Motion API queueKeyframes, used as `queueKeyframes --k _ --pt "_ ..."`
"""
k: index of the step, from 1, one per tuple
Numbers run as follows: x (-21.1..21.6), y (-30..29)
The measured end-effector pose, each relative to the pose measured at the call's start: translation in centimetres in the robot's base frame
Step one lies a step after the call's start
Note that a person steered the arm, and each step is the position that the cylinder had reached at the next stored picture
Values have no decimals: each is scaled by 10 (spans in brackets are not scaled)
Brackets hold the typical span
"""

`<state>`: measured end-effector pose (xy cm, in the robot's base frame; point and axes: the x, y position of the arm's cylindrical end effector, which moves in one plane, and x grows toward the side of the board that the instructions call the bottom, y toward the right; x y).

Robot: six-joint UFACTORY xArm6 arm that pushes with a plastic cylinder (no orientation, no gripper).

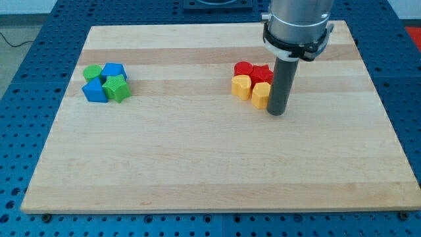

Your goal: Place blue cube at center of the board

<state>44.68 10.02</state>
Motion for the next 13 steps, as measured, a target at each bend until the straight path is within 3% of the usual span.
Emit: queueKeyframes --k 2,3,5,6,7,8,10,12,13 --pt "26 -4" --pt "31 -35" --pt "52 -240" --pt "28 -352" --pt "-1 -405" --pt "-7 -405" --pt "-79 -384" --pt "-75 -243" --pt "-74 -225"
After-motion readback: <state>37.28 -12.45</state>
